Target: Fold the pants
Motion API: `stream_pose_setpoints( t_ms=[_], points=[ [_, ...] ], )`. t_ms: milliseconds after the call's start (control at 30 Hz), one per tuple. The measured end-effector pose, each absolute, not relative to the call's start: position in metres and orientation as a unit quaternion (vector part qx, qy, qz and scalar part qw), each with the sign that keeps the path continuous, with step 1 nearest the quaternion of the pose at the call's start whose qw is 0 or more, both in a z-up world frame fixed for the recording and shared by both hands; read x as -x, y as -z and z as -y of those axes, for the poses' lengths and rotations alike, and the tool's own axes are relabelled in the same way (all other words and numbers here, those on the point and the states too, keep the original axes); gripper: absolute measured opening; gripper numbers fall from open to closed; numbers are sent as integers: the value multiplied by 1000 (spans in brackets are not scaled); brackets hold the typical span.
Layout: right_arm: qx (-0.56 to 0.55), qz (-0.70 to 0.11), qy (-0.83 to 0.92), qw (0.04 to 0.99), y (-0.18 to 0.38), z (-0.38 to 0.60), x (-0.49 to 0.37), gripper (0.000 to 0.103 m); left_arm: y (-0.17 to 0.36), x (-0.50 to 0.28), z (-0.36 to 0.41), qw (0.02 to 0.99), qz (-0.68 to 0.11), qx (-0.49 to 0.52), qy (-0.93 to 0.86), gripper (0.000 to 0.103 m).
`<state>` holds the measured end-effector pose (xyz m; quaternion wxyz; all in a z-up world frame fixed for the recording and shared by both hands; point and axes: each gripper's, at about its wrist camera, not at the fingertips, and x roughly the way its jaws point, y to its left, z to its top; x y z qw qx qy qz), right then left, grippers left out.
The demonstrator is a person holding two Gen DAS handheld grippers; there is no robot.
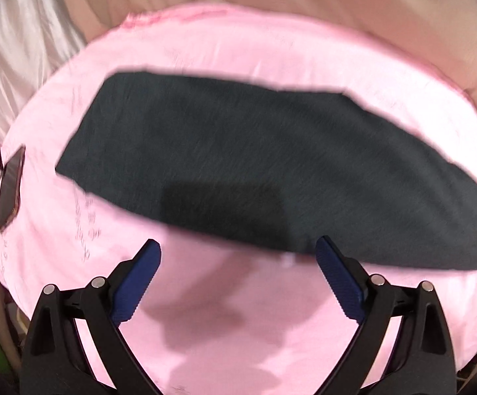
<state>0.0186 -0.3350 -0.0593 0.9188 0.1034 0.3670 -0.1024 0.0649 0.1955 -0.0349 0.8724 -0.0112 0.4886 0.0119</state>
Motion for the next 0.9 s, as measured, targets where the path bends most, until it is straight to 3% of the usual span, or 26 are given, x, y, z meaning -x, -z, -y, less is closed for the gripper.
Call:
stream_pose_setpoints(
  t_ms=[167,233,300,433,500,667,733,833,900],
  points=[
    [-158,-387,257,872,77,489,10,43,16,-75,-150,889,-457,-14,2,94],
    [-159,-397,263,865,87,515,5,44,20,-82,-126,886,-462,-26,9,94],
    [-185,-388,240,870,92,530,-2,56,27,-88,-104,882,-470,-38,17,94],
    [-193,-387,198,880,100,535,-34,58,45,-93,-73,874,-480,-76,6,94],
    [-187,-406,183,875,103,534,-46,7,54,-98,-63,867,-489,-93,-3,94],
    [-193,-375,188,887,95,547,-21,5,74,-105,-58,858,-499,-116,-27,95],
    [-200,-395,183,878,110,549,-22,7,76,-107,-58,863,-490,-115,-35,98],
    [-213,-362,202,885,93,542,1,25,77,-113,-58,865,-485,-120,-39,98],
    [-241,-341,191,888,84,535,29,51,76,-114,-59,865,-487,-115,-36,98]
  ],
)
